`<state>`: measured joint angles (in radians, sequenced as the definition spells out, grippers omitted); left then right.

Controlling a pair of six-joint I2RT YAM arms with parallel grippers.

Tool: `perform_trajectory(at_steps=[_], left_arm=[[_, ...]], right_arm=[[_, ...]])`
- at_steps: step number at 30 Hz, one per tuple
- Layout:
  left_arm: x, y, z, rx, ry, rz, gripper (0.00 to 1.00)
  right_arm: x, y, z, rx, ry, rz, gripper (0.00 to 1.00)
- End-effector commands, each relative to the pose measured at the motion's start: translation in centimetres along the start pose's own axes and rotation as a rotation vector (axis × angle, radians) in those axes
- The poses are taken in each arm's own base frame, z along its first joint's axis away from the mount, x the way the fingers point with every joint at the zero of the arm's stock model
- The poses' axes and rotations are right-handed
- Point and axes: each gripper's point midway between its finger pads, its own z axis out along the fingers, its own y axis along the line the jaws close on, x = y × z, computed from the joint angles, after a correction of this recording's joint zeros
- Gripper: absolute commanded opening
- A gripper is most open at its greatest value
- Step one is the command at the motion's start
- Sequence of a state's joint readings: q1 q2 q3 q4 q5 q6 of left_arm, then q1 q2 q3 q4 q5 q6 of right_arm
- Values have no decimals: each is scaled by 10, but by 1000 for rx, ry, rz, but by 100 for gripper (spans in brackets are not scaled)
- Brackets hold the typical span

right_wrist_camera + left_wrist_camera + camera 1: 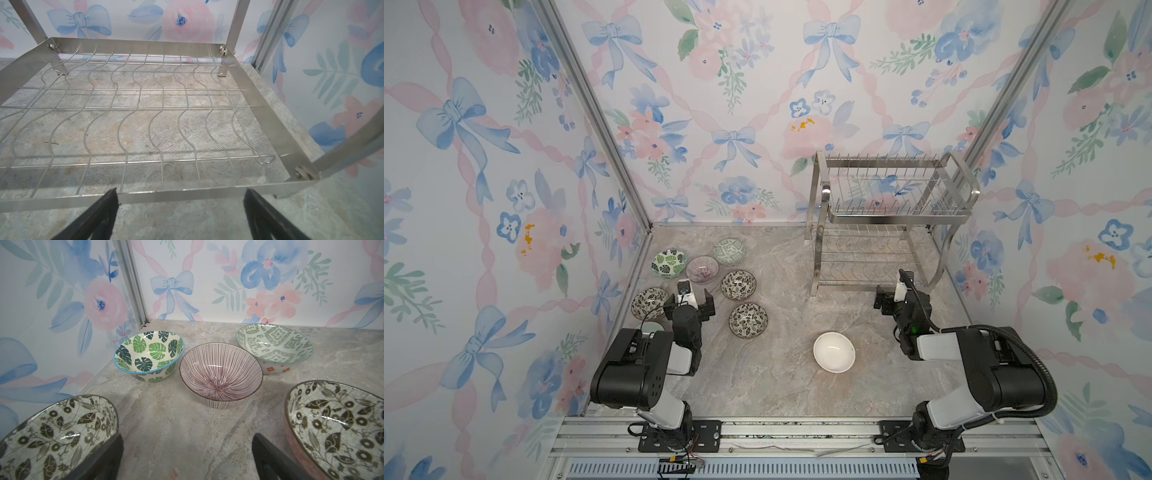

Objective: Load the bowls into the dish rack

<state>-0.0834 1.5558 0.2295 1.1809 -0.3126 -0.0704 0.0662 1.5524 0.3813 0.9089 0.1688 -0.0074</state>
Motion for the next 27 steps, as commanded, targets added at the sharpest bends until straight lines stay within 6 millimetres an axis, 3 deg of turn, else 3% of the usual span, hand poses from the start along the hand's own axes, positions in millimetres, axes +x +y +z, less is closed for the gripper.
perform_trajectory(at_steps=[1, 21, 27], left_arm=[[-7, 0, 1, 8, -21, 10, 98], [-6, 0, 2, 36, -16, -3, 98], [-24, 24, -7, -72, -18, -53, 98]], right_arm=[[-5, -4, 0, 18, -15, 14, 97], [-6, -4, 0, 24, -17, 12, 97], [-18, -11, -11, 79, -30, 11, 97]])
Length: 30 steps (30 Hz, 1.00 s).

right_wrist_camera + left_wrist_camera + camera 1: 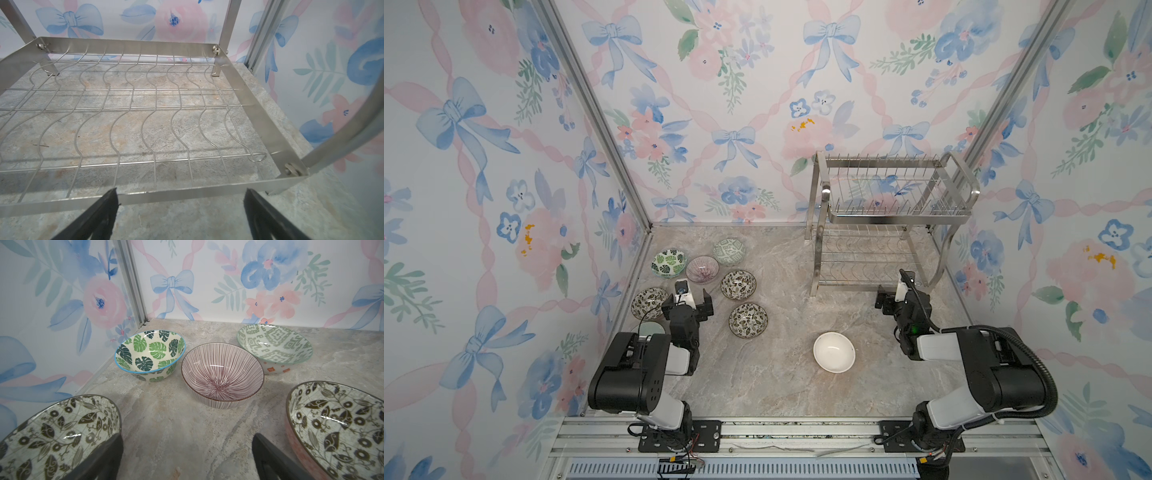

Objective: Load the bowls into the dish rack

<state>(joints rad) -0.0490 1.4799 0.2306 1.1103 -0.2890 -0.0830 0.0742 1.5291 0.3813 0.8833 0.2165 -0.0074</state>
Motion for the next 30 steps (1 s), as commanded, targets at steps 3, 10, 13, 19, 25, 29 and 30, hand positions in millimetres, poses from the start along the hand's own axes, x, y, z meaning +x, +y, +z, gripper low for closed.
perform_trajectory(at_steps=[3, 10, 13, 19, 25, 29, 30], left_arm=[[-27, 10, -13, -72, -31, -33, 98], [-73, -24, -39, 12, -19, -267, 98], [-87, -69, -46, 233, 13, -462, 98], [-113, -191, -67, 411, 49, -213, 98], [-114, -296, -75, 436, 25, -25, 98], [-108, -345, -75, 452, 28, -9, 98], [-107, -358, -77, 470, 28, -12, 98]], right_arm=[[-23, -10, -16, 76, -36, 14, 96], [-51, -31, -59, 231, -25, 112, 96], [-54, -44, -79, 260, 14, 328, 96], [-62, -23, -98, 91, 22, 355, 96], [-56, -41, -111, 185, 96, 328, 96], [-53, -53, -115, 230, 164, 320, 96], [-53, -56, -115, 236, 175, 331, 97]])
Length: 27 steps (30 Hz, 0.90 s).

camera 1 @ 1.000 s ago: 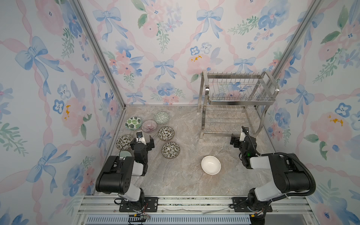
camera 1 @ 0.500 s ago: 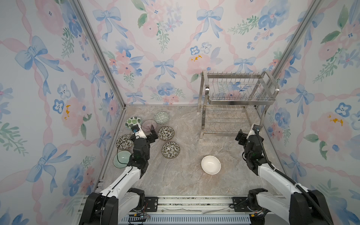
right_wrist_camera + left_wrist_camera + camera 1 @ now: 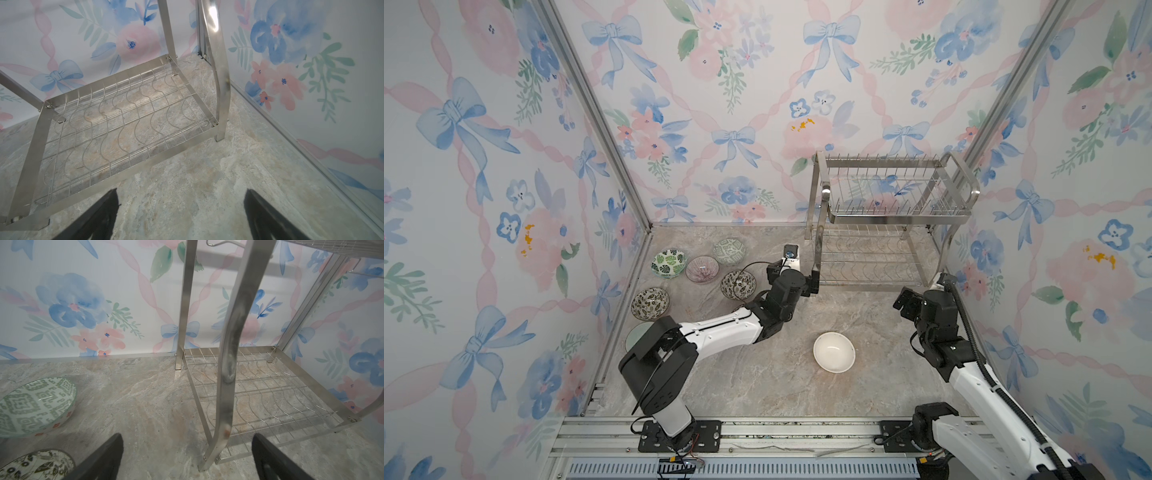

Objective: Load the bowls into the dish rack

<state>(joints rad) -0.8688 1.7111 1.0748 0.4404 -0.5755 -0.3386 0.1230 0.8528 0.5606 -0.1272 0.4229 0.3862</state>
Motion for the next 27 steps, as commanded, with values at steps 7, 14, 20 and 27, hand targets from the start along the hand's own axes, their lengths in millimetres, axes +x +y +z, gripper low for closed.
perform_trajectory(at_steps=[7, 14, 20, 27], left_arm=[[14, -37, 46, -96, 5, -9, 98], [26, -25, 69, -155, 9, -91, 73], [34, -22, 78, -154, 24, -89, 35], [29, -6, 75, -177, 21, -108, 15]], right_arm=[[6, -7, -3, -13, 84, 86, 97], [7, -5, 1, -20, 94, 80, 97], [6, -11, 6, -10, 107, 99, 96], [12, -25, 15, 43, 135, 125, 97]])
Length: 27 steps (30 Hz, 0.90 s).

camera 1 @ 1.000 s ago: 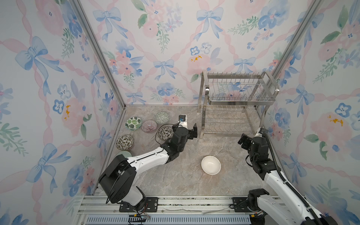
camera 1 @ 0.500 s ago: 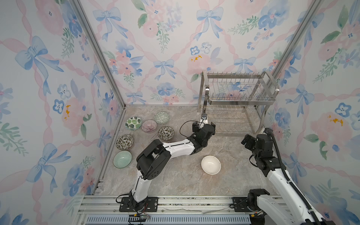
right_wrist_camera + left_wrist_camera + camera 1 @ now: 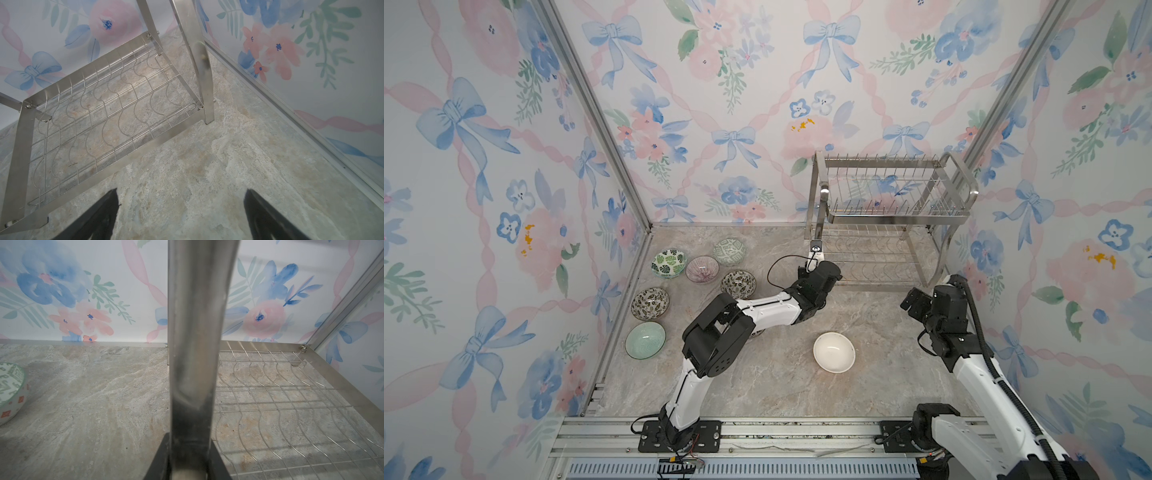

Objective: Load the bowls into the dish rack

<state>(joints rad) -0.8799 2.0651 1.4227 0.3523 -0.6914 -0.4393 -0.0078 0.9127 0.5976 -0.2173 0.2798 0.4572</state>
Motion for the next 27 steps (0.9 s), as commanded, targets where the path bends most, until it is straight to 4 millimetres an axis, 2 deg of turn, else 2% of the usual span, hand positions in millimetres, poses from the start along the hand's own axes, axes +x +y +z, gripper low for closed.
perform_trajectory(at_steps=[1, 3, 11, 17, 22, 27], left_arm=[[-7, 24, 3, -58, -14, -71, 11], [-12, 31, -2, -72, -22, -79, 0], [-24, 63, -12, -116, -36, -135, 0], [-25, 78, -12, -126, -30, -162, 0], [-22, 76, -7, -97, -10, -154, 0], [-15, 59, 5, -39, 18, -140, 0]], right_arm=[[-5, -8, 3, 26, 5, 39, 97], [-7, -14, 4, 45, 8, 49, 96], [-18, -31, 17, 98, 12, 108, 96], [-20, -18, 32, 64, 46, 107, 97], [-16, -13, 38, 64, 56, 87, 97], [-10, -5, 46, 56, 81, 53, 96]])
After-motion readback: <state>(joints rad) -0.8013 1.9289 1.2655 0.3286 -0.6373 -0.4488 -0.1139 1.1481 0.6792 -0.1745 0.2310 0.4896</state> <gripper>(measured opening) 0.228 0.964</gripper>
